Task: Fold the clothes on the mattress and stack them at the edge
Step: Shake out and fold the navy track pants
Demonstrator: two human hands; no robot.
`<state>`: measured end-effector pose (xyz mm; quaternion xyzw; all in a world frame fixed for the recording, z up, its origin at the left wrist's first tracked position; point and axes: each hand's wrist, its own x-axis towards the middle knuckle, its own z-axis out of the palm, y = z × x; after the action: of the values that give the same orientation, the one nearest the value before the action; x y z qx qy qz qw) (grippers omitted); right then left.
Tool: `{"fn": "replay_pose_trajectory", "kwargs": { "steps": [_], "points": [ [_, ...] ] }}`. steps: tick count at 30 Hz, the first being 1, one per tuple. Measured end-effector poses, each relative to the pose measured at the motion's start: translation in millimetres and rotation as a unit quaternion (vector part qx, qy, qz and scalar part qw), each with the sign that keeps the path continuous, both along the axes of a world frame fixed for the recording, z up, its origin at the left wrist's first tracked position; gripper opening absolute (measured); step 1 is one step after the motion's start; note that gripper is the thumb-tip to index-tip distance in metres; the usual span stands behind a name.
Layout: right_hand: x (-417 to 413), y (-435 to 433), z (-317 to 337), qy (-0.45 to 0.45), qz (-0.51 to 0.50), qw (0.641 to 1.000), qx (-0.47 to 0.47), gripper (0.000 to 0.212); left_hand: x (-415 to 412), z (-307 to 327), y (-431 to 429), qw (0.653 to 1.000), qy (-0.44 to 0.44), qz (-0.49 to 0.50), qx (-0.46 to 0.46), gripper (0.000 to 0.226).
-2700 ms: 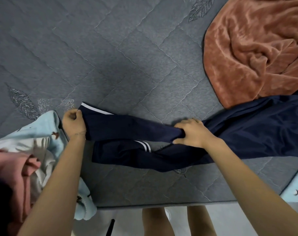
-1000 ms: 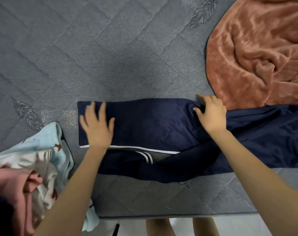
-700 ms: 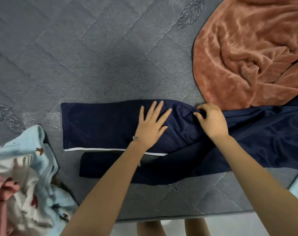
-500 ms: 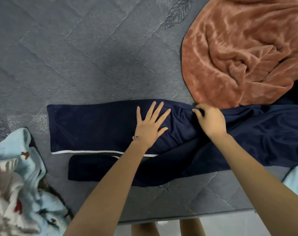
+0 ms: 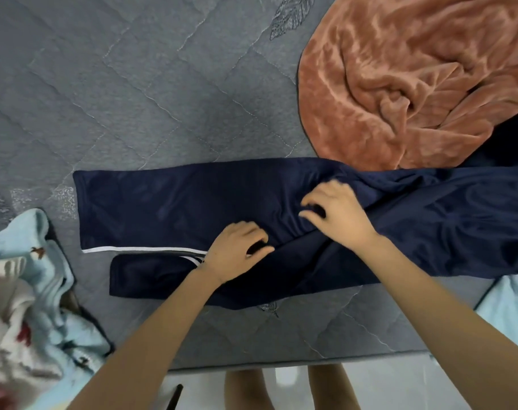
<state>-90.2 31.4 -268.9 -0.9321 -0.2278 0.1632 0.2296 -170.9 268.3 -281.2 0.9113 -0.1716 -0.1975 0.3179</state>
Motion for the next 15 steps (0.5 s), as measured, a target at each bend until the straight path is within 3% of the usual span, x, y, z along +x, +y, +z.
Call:
{"fn": "replay_pose_trajectory", "kwargs": {
  "steps": [3,6,8,10,12,13,15],
  "points": [
    [-27,-12,-4,0.154,0.102,0.982,-0.024,0.041,-29,3,13,0.998,0.053,-0.036,0.001,0.033],
    [-57,-22,-10,0.203,0.193,0.956,-0.089,0.071,-63,-2,24,0.996,0.008,-0.083,0.043,0.052],
    [-70,-23,-11,0.196,0.219,0.946,-0.138,0.078,-84,-7,25,0.995,-0.043,-0.073,0.051,0.057],
    [-77,-18,-9,0.141,0.218,0.955,-0.144,0.061,-97,-9,21,0.993,-0.074,-0.066,0.057,0.058],
    [-79,-14,-8,0.062,0.176,0.980,-0.072,0.029,-102,-9,17,0.990,-0.084,-0.085,0.080,0.050],
    [-78,-11,-7,0.050,0.142,0.988,-0.028,0.016,-101,-8,17,0.988,-0.093,-0.083,0.093,0.044],
    [-73,-4,-2,0.089,0.068,0.994,0.016,0.011,-94,-5,20,0.992,-0.079,-0.012,0.094,0.041]
  ]
}}
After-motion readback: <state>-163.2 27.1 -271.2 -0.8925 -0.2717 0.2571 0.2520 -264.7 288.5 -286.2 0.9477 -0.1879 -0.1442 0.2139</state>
